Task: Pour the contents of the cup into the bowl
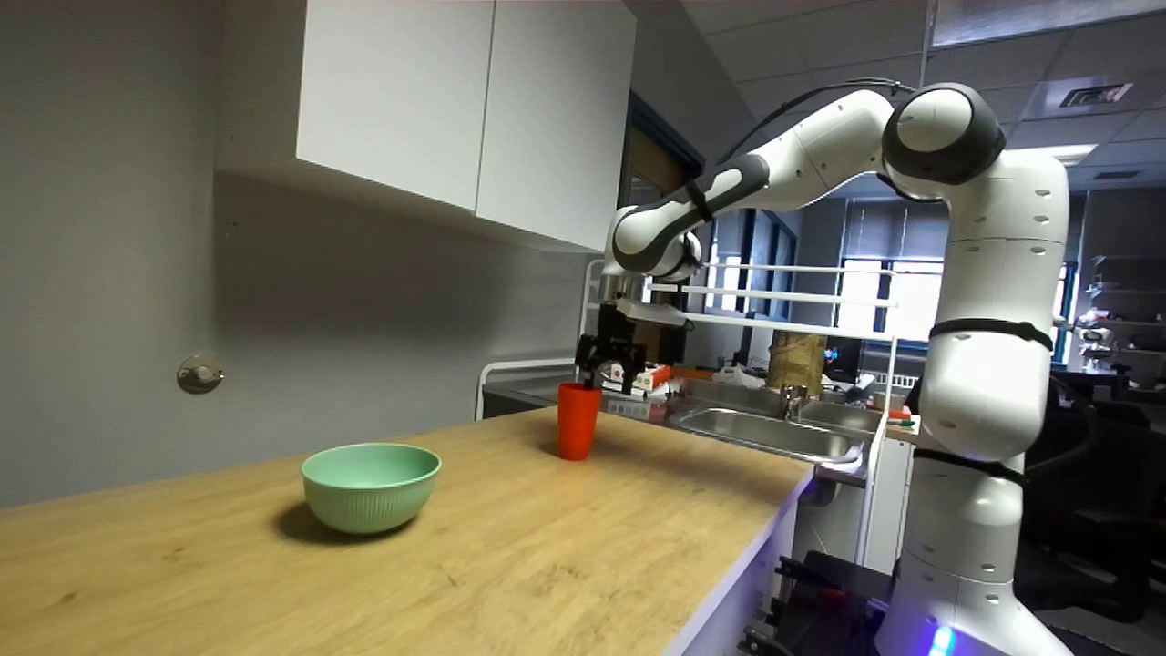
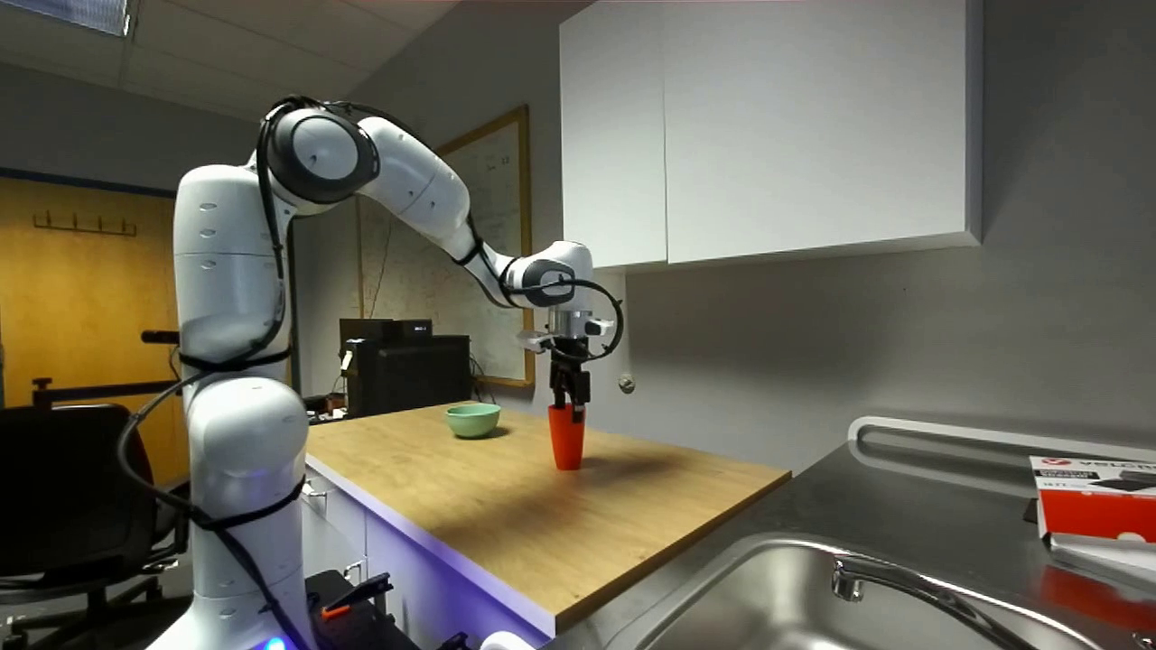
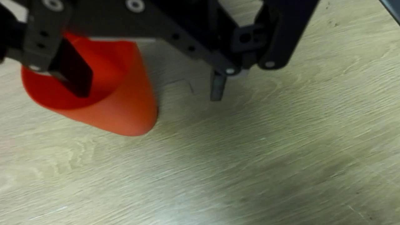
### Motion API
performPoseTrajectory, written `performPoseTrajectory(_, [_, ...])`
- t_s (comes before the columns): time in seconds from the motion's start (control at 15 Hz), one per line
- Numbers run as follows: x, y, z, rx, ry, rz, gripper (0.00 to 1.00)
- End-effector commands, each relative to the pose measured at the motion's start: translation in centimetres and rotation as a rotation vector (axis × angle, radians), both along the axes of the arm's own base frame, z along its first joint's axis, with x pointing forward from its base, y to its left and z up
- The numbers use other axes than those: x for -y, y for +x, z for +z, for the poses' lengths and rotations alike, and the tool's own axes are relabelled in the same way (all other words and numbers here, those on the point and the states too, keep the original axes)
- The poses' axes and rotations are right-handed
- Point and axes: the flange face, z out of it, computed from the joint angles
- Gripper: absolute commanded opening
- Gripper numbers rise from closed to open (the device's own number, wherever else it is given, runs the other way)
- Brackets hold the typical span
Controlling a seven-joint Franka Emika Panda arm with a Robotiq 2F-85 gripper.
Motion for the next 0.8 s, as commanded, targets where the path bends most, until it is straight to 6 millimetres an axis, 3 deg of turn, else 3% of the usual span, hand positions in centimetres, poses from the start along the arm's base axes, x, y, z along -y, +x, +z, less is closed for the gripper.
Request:
performPoseTrajectory(0.0, [0.2,1.7,-0.2,-0.008,-0.006,-0.029,0.67])
performPoseTrajectory(0.53, [-1.1,2.8,0.5,-0.004,-0.041,-0.044,0.05])
performPoseTrajectory(0.73, [-3.1,3.4,1.0,0.002,-0.073,-0.026,0.0])
